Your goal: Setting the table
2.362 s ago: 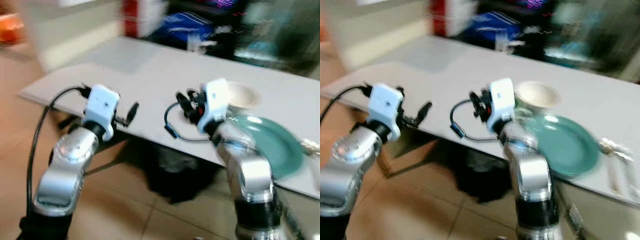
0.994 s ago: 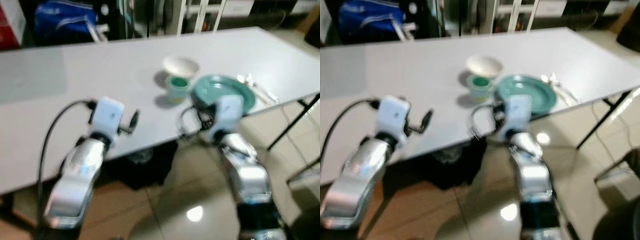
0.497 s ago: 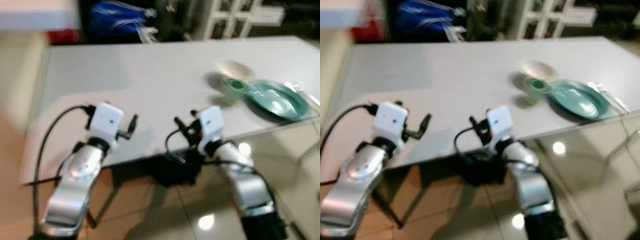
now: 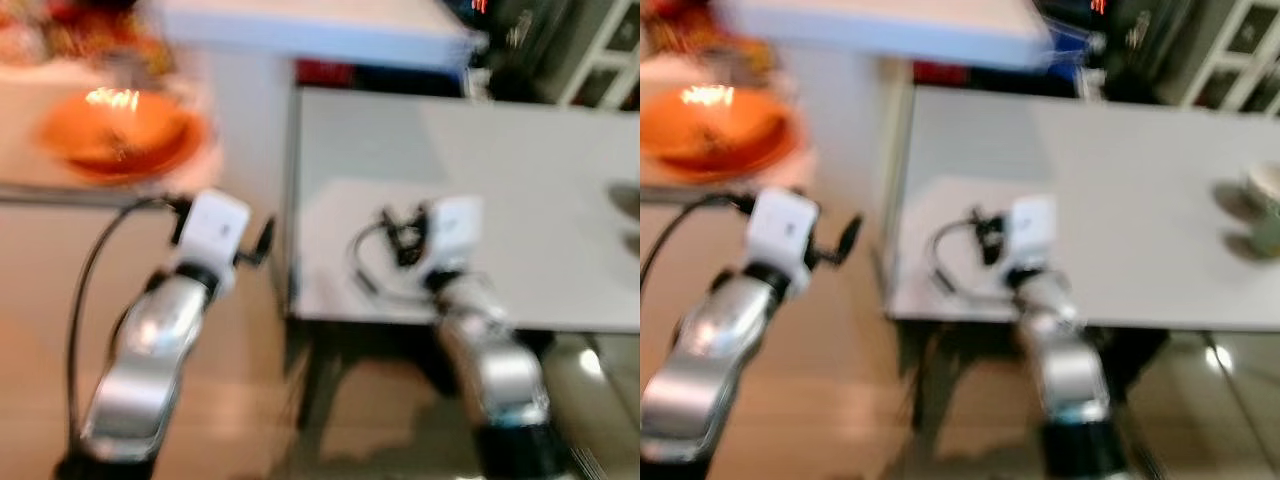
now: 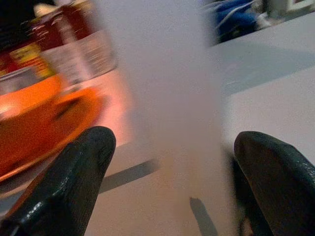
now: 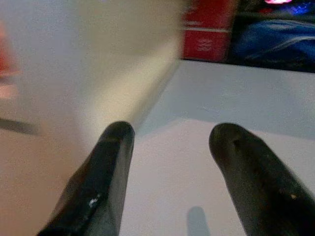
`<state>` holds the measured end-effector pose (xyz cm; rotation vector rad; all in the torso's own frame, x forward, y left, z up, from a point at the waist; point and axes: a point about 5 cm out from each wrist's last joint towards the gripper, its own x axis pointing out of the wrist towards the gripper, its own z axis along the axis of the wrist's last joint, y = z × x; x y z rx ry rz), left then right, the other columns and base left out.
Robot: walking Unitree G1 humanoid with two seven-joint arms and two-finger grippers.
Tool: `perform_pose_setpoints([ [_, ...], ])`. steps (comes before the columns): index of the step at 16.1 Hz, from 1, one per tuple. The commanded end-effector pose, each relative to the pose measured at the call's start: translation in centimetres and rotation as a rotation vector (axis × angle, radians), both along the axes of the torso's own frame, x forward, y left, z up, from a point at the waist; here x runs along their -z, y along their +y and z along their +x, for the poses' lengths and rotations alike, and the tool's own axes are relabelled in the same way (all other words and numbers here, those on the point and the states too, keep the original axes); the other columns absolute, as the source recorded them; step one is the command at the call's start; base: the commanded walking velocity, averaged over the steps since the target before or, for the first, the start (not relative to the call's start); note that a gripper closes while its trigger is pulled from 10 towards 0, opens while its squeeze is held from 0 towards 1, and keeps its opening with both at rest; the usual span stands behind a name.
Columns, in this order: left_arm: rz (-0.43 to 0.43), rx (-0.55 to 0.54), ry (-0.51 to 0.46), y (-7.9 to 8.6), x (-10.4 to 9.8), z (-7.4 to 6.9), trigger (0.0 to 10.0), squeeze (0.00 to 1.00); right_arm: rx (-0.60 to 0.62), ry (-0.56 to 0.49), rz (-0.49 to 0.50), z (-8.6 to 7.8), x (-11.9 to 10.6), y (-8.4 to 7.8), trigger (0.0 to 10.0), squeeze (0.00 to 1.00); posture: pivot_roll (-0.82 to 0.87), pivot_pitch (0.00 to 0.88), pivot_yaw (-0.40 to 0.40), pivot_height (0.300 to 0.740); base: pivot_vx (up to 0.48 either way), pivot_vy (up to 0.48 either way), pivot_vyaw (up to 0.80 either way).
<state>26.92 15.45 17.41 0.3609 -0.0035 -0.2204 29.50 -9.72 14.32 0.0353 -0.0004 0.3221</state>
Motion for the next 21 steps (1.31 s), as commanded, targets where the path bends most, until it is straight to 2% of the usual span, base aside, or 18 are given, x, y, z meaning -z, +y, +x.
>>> perform_pose_setpoints([
  [1, -0.009, 0.051, -0.005, -1.0, -0.2, -0.1, 10.0, 0.00, 0.018, -0.018, -0.008, 0.0, -0.3, -1.0, 10.0, 0.00, 0.02, 0.000, -0.052, 0.740, 0.000, 0.480, 0.00],
  [3, -0.017, 0.102, -0.016, -1.5, -0.4, -0.4, 10.0, 0.00, -0.001, -0.035, 0.015, -0.1, -0.5, -1.0, 10.0, 0.00, 0.02, 0.000, -0.053, 0.740, 0.000, 0.480, 0.00],
  [4, -0.061, 0.206, -0.062, -2.5, -1.3, -1.1, 10.0, 0.00, -0.004, -0.057, 0.051, -0.3, -0.8, -1.2, 10.0, 0.00, 0.02, 0.000, -0.055, 0.740, 0.000, 0.480, 0.00],
  [6, -0.232, 0.466, -0.124, -5.2, -3.7, -3.1, 10.0, 0.00, -0.011, -0.089, 0.098, -0.6, -1.3, -1.7, 10.0, 0.00, 0.02, 0.000, -0.055, 0.740, 0.000, 0.480, 0.00],
  [7, -0.248, 0.497, -0.144, -5.6, -4.3, -3.4, 10.0, 0.00, -0.008, -0.109, 0.113, -0.7, -1.7, -1.9, 10.0, 0.00, 0.02, 0.000, -0.052, 0.740, 0.000, 0.480, 0.00],
  [9, -0.212, 0.376, -0.147, -4.6, -4.2, -2.2, 10.0, 0.00, 0.008, -0.129, 0.130, -0.6, -2.1, -2.2, 10.0, 0.00, 0.02, 0.000, -0.051, 0.740, 0.000, 0.480, 0.00],
  [10, -0.125, 0.188, -0.115, -2.8, -3.1, -0.5, 10.0, 0.00, 0.015, -0.130, 0.130, -0.5, -2.2, -2.2, 10.0, 0.00, 0.02, 0.000, -0.051, 0.740, 0.000, 0.480, 0.00],
  [11, -0.044, 0.019, -0.040, -0.3, -1.5, 0.5, 10.0, 0.00, 0.023, -0.132, 0.127, -0.4, -2.3, -2.3, 10.0, 0.00, 0.02, 0.000, -0.049, 0.740, 0.000, 0.480, 0.00],
  [13, -0.097, -0.009, -0.009, 0.2, -1.0, 0.4, 10.0, 0.00, 0.028, -0.135, 0.117, -0.3, -2.4, -2.3, 10.0, 0.00, 0.02, 0.000, -0.051, 0.740, 0.000, 0.480, 0.00],
  [14, -0.102, 0.033, -0.017, -0.5, -1.2, 0.1, 10.0, 0.00, 0.035, -0.135, 0.110, -0.2, -2.6, -2.6, 10.0, 0.00, 0.02, 0.000, -0.054, 0.740, 0.000, 0.000, 0.00],
  [16, -0.086, 0.052, -0.034, -1.2, -1.4, 0.2, 10.0, 0.00, 0.035, -0.146, 0.075, -0.1, -2.7, -2.7, 10.0, 0.00, 0.02, 0.000, -0.055, 0.740, 0.000, 0.000, 0.00],
  [21, -0.100, 0.072, -0.035, -1.7, -1.6, 0.4, 10.0, 0.00, 0.101, -0.175, 0.058, 0.6, -3.9, -4.1, 10.0, 0.00, 0.01, 0.000, -0.054, 0.740, 0.435, 0.000, 0.80],
])
